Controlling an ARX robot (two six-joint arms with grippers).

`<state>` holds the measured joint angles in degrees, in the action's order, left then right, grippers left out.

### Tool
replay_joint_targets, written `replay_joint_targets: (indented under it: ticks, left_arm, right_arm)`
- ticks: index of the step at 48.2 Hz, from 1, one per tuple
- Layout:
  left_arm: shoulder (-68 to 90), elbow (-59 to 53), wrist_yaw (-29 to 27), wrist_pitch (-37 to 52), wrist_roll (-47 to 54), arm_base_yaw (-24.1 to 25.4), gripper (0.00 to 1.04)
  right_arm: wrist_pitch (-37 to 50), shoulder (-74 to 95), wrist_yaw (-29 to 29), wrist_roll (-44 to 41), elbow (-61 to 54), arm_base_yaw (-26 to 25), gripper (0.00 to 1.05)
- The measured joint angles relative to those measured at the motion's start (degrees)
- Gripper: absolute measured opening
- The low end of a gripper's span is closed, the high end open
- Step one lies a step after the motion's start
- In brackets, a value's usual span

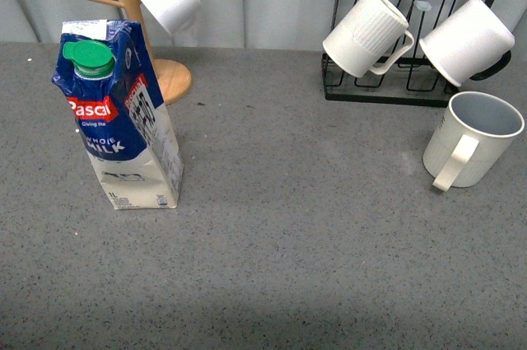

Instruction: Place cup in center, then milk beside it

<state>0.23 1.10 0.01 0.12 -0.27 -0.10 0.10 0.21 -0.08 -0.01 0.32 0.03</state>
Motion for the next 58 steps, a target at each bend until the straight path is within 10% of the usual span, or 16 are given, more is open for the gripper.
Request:
replay_joint_targets:
  ticks: [58]
  left_arm:
    - [0.0,0.0,0.0,0.0,0.0,0.0,0.98]
  right_arm:
    - [0.0,0.0,0.0,0.0,0.0,0.0,0.96]
